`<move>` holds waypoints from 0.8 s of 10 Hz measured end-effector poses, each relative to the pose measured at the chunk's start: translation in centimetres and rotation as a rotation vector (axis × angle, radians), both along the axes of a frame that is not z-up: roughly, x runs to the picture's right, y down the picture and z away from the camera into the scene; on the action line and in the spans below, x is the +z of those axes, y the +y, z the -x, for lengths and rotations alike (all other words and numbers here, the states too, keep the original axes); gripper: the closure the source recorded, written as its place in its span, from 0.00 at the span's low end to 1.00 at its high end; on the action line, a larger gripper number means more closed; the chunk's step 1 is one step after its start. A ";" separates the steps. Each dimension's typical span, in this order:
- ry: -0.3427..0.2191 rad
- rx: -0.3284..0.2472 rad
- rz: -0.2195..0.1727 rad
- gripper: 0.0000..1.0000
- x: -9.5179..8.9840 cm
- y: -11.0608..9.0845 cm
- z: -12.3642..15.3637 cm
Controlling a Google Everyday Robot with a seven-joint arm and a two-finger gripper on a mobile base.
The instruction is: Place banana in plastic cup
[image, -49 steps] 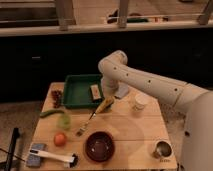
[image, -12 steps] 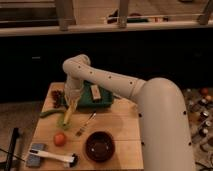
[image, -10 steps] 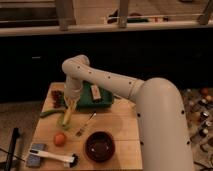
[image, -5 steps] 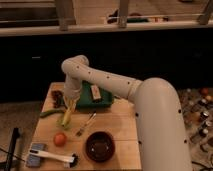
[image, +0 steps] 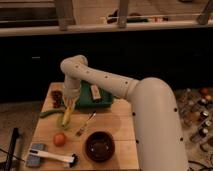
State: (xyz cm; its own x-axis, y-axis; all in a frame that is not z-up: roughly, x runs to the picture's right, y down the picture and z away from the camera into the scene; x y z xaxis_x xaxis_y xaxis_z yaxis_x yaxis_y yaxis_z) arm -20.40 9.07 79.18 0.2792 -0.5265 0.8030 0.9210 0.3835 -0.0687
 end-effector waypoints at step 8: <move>-0.030 -0.088 -0.002 1.00 -0.4 0.7 1.5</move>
